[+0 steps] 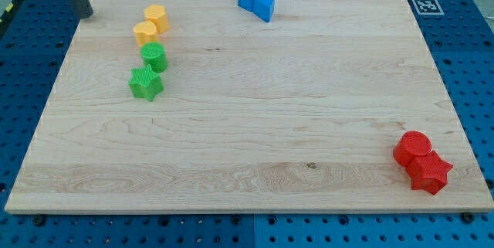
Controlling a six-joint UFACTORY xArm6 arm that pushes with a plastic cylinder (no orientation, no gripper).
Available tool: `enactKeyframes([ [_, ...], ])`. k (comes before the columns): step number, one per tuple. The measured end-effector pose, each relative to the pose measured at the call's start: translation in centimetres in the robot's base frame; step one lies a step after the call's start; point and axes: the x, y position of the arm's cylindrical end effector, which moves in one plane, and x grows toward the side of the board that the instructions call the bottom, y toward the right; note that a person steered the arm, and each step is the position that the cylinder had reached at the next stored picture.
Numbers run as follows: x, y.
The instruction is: Nudge the yellow heart a bit right
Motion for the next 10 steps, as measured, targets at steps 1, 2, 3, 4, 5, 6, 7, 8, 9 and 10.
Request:
enactKeyframes([
  [1,1.6,0.0],
  [2,2.0,1.4],
  [3,2.2,3.8],
  [4,3.1,6.3],
  [5,4.1,6.9],
  [6,4.7,6.9],
  [7,4.8,6.9],
  [8,4.8,7.4],
  [9,4.8,8.1],
  [10,4.9,8.3],
])
